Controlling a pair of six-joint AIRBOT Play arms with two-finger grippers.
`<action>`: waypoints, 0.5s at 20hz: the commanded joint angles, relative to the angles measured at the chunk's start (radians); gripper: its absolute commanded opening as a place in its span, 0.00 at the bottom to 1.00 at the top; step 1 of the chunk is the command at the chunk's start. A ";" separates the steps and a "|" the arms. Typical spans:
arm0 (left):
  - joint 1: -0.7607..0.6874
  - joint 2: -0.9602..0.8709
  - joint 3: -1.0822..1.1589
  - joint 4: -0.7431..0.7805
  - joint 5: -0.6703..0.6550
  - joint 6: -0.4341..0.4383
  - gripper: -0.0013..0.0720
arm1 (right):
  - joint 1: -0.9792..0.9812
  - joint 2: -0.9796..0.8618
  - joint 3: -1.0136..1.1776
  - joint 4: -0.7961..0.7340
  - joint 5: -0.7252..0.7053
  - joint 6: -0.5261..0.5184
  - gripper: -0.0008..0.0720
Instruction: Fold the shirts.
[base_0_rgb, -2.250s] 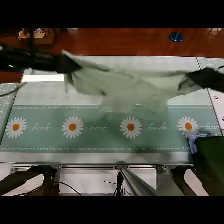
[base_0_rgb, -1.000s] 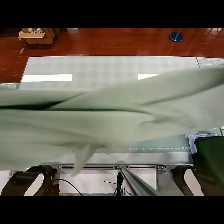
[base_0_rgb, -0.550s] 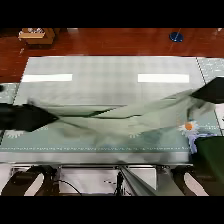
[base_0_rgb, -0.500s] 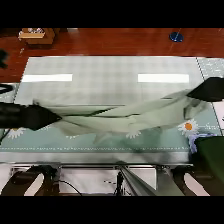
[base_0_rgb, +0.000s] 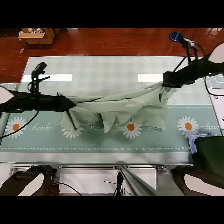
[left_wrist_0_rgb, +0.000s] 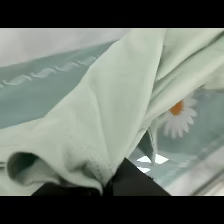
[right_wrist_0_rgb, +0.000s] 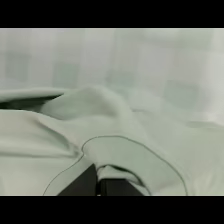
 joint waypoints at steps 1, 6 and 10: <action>0.000 -0.151 -0.008 -0.001 0.124 0.038 0.07 | 0.003 -0.109 -0.002 0.026 -0.122 -0.001 0.04; 0.000 -0.266 -0.008 -0.012 0.205 0.038 0.08 | 0.004 -0.204 -0.002 0.104 -0.198 0.000 0.15; 0.013 -0.290 0.000 -0.011 0.209 0.038 0.51 | 0.003 -0.238 0.002 0.128 -0.204 -0.009 0.23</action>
